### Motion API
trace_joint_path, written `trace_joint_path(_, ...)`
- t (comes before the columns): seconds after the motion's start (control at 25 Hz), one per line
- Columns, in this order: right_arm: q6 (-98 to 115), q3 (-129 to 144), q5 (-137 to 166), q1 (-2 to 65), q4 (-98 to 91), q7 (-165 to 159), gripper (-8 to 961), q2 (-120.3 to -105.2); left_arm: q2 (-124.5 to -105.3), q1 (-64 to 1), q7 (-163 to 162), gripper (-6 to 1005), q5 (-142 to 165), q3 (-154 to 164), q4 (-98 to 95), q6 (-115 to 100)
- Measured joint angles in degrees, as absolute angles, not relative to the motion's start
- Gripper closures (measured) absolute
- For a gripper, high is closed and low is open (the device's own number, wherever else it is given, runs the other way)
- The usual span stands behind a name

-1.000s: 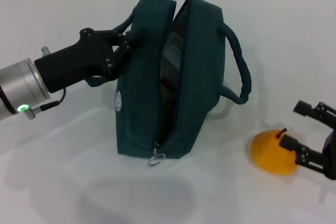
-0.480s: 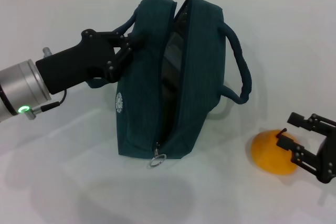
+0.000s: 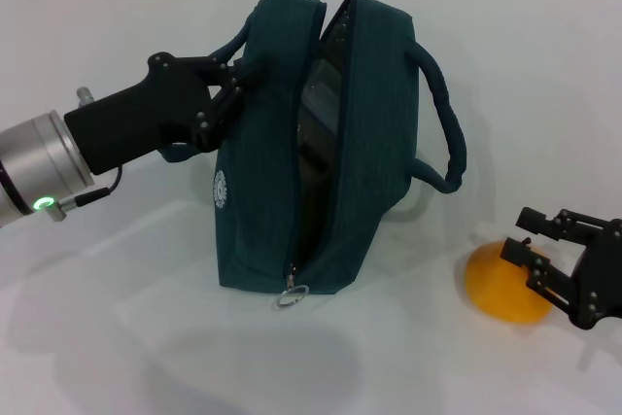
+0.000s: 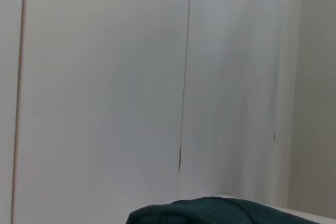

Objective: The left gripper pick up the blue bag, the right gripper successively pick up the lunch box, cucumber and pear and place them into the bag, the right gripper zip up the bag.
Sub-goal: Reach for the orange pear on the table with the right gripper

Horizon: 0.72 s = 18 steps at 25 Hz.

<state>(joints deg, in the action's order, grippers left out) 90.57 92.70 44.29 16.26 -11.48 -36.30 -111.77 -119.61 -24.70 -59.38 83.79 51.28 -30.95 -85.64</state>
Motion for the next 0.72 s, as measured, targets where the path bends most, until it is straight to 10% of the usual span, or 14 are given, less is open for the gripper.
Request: trace_joint_path(0.72,90.12,92.65,44.63,16.36,-11.31,-36.29,622,-112.29,-119.62,-24.79,-59.41,963,83.76,51.37,-30.93,-85.61)
